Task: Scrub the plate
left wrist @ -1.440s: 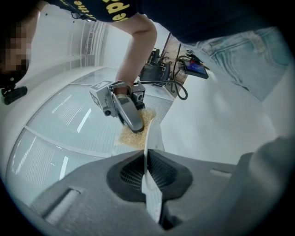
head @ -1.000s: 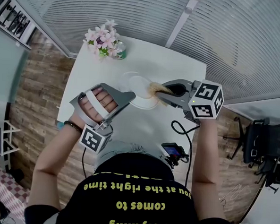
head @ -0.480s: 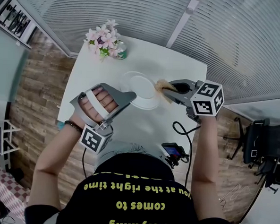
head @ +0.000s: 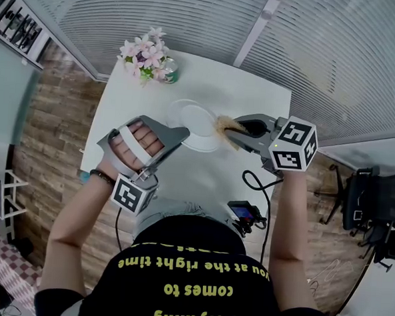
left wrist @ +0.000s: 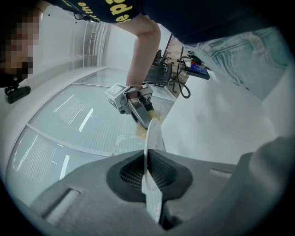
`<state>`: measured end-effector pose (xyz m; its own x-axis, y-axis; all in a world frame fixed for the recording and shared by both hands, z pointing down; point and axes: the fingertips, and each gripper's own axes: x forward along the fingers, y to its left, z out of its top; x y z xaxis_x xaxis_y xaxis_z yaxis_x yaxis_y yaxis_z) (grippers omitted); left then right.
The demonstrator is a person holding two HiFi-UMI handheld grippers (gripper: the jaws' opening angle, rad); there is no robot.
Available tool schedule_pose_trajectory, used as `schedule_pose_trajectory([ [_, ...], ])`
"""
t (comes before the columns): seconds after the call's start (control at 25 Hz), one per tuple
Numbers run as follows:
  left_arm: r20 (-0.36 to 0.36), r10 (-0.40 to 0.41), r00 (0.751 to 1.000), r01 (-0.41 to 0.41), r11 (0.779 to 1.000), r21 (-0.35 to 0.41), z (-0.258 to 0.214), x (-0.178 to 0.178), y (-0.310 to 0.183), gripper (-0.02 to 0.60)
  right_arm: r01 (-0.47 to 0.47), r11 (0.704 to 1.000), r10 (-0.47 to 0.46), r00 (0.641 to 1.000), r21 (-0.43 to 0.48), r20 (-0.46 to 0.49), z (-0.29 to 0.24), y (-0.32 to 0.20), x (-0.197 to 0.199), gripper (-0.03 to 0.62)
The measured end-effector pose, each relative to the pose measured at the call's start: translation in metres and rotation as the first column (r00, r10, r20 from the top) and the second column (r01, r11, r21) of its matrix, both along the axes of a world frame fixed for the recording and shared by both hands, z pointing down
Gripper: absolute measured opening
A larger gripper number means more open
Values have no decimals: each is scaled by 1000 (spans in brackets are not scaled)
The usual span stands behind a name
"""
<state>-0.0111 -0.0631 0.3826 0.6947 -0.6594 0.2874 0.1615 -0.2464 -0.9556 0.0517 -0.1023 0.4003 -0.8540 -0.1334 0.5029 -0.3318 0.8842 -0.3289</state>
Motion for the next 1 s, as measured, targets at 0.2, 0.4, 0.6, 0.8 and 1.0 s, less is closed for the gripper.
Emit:
schedule_pose_trajectory([
  [0.2, 3, -8, 1000, 8, 1000, -7, 3, -1, 0, 9, 52, 998, -51, 999, 27, -10, -11, 16, -13, 51],
  [0.4, -1, -2, 1000, 2, 1000, -14, 3, 1, 1, 9, 105, 993, -106, 994, 52, 13, -28, 34, -27, 51],
  [0.6, -5, -5, 1000, 5, 1000, -24, 5, 1, 0, 9, 148, 986, -149, 989, 82, 8, -36, 49, -42, 52],
  [0.8, -10, -11, 1000, 10, 1000, -27, 5, 2, -1, 9, 169, 981, -172, 985, 94, 22, -42, 56, -47, 52],
  [1.0, -22, -20, 1000, 20, 1000, -18, 0, 0, -2, 9, 106, 992, -108, 994, 73, 32, -35, 42, -32, 52],
])
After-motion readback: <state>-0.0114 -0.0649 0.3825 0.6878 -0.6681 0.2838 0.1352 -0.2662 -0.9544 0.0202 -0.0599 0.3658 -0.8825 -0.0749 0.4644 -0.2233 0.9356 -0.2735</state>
